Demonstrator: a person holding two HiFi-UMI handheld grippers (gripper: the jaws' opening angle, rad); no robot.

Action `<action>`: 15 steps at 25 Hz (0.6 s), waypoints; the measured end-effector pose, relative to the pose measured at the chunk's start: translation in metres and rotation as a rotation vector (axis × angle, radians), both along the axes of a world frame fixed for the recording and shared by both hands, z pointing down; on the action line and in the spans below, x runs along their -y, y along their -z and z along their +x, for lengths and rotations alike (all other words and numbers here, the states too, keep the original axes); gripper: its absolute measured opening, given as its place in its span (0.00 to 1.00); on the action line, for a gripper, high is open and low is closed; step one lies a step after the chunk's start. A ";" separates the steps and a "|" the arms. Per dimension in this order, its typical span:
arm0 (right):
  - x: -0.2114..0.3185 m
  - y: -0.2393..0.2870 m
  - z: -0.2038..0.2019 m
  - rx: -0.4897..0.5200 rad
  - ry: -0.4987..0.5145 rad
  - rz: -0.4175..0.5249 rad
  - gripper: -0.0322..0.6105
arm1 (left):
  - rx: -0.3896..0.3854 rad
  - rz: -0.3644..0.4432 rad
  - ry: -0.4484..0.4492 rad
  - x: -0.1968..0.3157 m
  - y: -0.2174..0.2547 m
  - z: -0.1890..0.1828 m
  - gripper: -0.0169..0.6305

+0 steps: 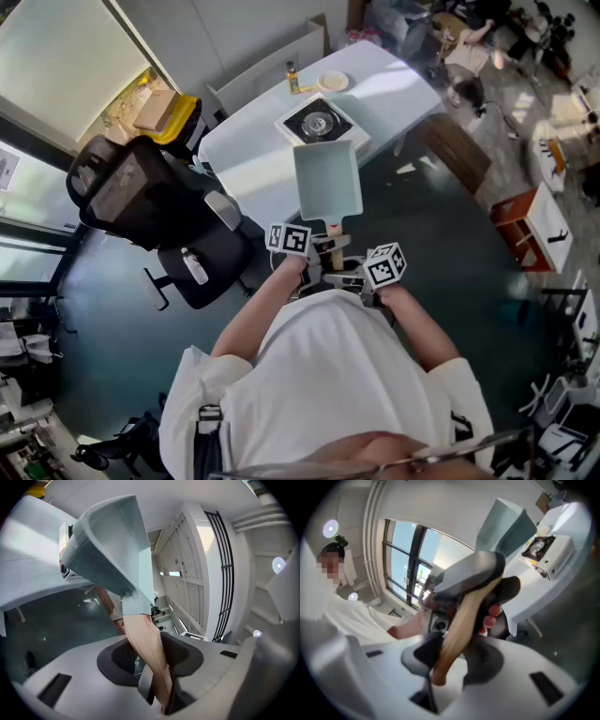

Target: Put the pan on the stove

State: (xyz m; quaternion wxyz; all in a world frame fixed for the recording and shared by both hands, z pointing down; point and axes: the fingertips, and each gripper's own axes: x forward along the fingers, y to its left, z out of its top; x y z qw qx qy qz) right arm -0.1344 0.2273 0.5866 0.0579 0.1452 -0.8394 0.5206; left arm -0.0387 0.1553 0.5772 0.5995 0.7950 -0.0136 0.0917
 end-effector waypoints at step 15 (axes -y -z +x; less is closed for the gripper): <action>0.001 0.000 0.004 0.004 0.010 0.003 0.28 | 0.002 0.005 0.005 0.002 -0.001 0.005 0.28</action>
